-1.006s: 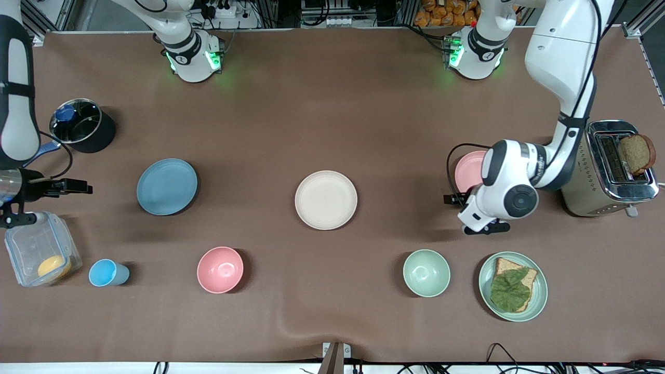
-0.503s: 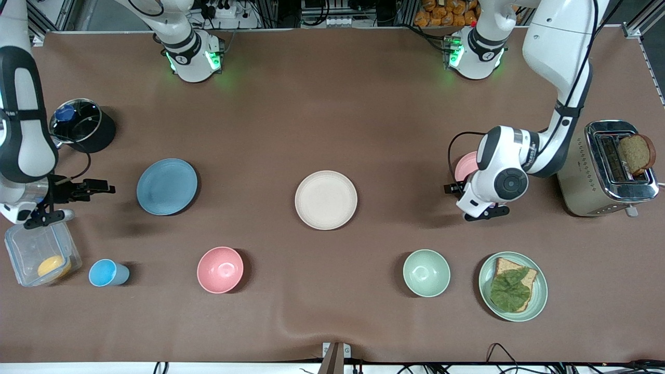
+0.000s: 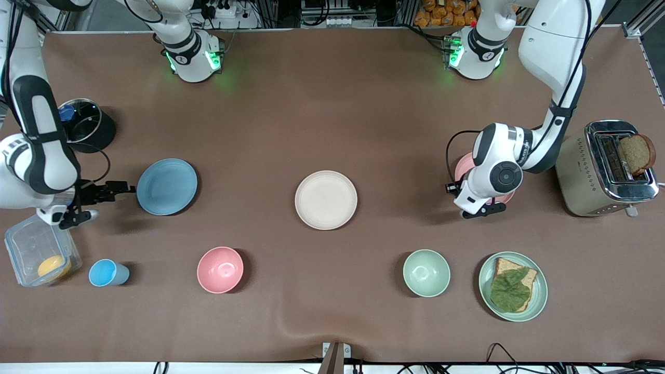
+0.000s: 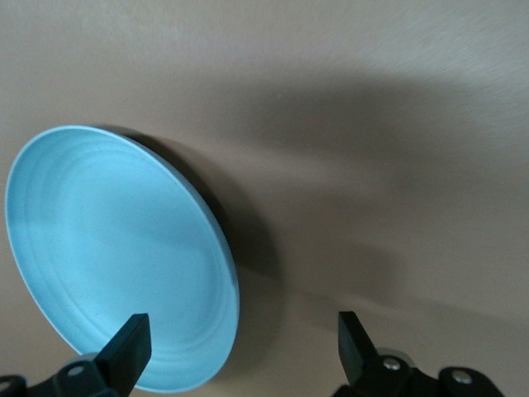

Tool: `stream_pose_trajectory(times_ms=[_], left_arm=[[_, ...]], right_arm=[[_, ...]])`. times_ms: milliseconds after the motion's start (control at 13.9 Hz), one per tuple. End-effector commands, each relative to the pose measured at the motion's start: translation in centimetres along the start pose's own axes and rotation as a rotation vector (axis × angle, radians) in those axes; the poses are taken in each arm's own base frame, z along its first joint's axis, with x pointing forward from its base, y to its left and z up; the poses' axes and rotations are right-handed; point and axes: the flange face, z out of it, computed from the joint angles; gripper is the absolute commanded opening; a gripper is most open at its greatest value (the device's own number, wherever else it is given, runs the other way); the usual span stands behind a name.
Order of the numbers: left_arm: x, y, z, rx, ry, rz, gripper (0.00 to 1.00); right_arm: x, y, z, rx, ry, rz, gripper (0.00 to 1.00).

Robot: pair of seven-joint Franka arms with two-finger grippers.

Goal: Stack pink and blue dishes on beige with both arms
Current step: 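Grasp the pink plate with the left gripper while the right gripper grasps the blue plate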

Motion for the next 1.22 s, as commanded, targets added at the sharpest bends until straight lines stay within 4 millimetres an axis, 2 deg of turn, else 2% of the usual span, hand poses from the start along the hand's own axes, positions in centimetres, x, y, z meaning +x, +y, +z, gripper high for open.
stream_pose_trajectory(times_ms=[0, 144, 216, 287, 359, 503, 575, 719, 934, 1006, 1078, 1150], left_arm=[[-0.2, 0.6, -0.7, 0.011, 0.023, -0.018, 0.0], [0.1, 0.8, -1.6, 0.004, 0.038, -0.019, 0.0], [0.1, 1.3, -2.8, 0.007, 0.04, -0.015, 0.0], [0.5, 1.6, -4.5, 0.017, 0.025, -0.016, 0.0], [1.1, 1.6, -6.8, 0.027, 0.009, -0.021, 0.0], [1.4, 2.4, -9.4, 0.049, -0.021, -0.012, 0.0], [1.5, 2.9, -10.6, 0.058, -0.016, -0.002, 0.0], [1.6, 4.2, -13.9, 0.08, 0.008, 0.026, 0.0], [-0.3, 10.3, -18.7, 0.068, 0.089, 0.121, 0.0], [-1.6, 13.1, -18.8, 0.066, 0.1, 0.162, 0.0], [-3.5, 17.1, -19.0, 0.07, 0.123, 0.227, 0.0], [-4.8, 20.2, -18.8, 0.07, 0.137, 0.271, 0.0]], right_arm=[[-0.2, 0.4, 1.9, 0.046, 0.001, -0.018, 1.0], [-0.2, 0.6, 2.8, 0.061, -0.007, -0.011, 1.0], [-0.2, 0.5, 3.1, 0.068, -0.008, -0.011, 1.0], [-0.2, 0.5, 3.3, 0.071, -0.012, -0.01, 0.9], [-0.1, 0.4, 3.3, 0.071, -0.013, -0.011, 0.62], [-0.1, 0.3, 3.5, 0.08, -0.02, -0.012, 0.26], [-0.1, 0.2, 3.5, 0.083, -0.023, -0.012, 0.14], [-0.1, 0.1, 3.5, 0.086, -0.027, -0.012, 0.02], [0.0, -0.2, 3.6, 0.094, -0.034, -0.015, 0.0], [0.1, -0.5, 3.6, 0.101, -0.036, -0.017, 0.0], [0.2, -0.6, 3.5, 0.114, -0.033, -0.014, 0.0], [0.3, -0.7, 3.4, 0.122, -0.032, -0.013, 0.0]])
